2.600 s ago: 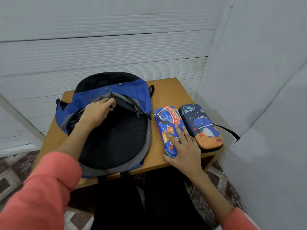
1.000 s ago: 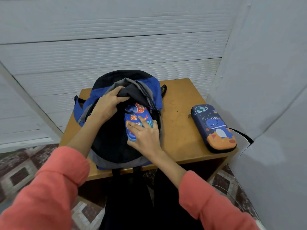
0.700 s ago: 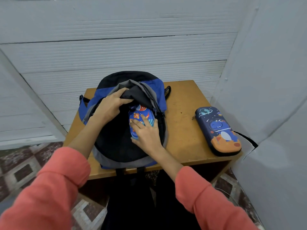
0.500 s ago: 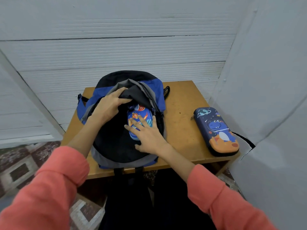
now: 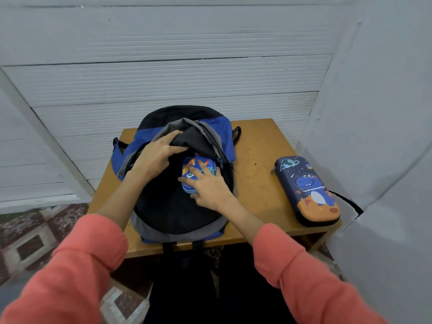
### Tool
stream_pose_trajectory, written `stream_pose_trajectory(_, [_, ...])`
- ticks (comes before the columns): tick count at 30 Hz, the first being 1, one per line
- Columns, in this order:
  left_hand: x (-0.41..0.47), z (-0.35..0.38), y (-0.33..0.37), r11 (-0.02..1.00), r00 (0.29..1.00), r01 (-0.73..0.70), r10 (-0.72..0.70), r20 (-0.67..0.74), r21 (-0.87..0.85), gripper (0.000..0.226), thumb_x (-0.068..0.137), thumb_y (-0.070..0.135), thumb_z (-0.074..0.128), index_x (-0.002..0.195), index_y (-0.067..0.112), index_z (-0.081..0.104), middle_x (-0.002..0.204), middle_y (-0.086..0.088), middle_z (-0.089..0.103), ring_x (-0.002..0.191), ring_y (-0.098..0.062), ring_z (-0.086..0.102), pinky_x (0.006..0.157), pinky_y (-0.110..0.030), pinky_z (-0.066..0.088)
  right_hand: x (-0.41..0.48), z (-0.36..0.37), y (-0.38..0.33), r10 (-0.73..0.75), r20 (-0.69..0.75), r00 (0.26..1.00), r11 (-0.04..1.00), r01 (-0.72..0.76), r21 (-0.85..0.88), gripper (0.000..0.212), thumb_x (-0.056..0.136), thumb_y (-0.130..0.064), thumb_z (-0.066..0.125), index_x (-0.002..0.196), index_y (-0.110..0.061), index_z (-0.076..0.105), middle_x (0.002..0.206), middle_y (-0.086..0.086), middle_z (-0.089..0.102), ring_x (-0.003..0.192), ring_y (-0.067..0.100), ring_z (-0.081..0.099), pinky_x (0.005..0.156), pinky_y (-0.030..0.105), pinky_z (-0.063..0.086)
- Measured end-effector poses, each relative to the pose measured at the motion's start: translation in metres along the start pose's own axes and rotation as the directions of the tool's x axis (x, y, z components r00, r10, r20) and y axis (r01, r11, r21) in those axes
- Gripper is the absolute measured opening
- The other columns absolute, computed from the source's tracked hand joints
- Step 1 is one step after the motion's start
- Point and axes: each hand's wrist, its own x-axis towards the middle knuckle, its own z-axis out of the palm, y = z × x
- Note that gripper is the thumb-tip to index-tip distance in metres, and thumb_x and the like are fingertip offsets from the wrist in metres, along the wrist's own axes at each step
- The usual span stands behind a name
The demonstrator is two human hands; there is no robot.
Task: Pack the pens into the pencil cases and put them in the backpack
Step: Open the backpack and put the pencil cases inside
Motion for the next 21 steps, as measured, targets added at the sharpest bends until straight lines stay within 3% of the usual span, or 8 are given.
stream_pose_trajectory(6, [-0.003, 0.0, -0.001, 1.0, 1.0, 0.01, -0.009, 0.015, -0.009, 0.069, 0.061, -0.025, 0.06, 0.114, 0.018, 0.073, 0.139, -0.019, 0.052, 0.108, -0.041, 0.061, 0.06, -0.025, 0.038, 0.017, -0.005, 0.009, 0.056, 0.024, 0.998, 0.998, -0.057, 0.014, 0.067, 0.086, -0.029, 0.063, 0.145, -0.038, 0.033, 0.159, 0.0, 0.019, 0.147, 0.028, 0.008, 0.109, 0.063, 0.024])
stream_pose_trajectory(14, [-0.003, -0.002, -0.001, 1.0, 1.0, 0.002, -0.002, 0.027, 0.007, 0.07, 0.062, -0.024, 0.061, 0.116, 0.02, 0.072, 0.14, -0.017, 0.051, 0.103, -0.039, 0.063, 0.058, -0.023, 0.035, 0.026, -0.007, 0.018, 0.127, 0.031, 0.991, 0.992, -0.127, -0.002, 0.066, 0.088, -0.021, 0.06, 0.146, -0.036, 0.032, 0.157, -0.001, 0.022, 0.142, 0.026, 0.021, 0.1, 0.051, 0.04])
stream_pose_trajectory(21, [-0.005, 0.001, -0.001, 1.0, 0.999, -0.008, 0.007, 0.046, 0.021, 0.071, 0.059, -0.025, 0.062, 0.115, 0.018, 0.073, 0.138, -0.018, 0.053, 0.098, -0.039, 0.064, 0.056, -0.023, 0.036, 0.027, 0.0, 0.016, 0.157, 0.046, 0.987, 0.988, -0.156, -0.022, 0.066, 0.091, -0.014, 0.058, 0.147, -0.033, 0.029, 0.159, 0.002, 0.016, 0.145, 0.029, 0.013, 0.104, 0.073, 0.021])
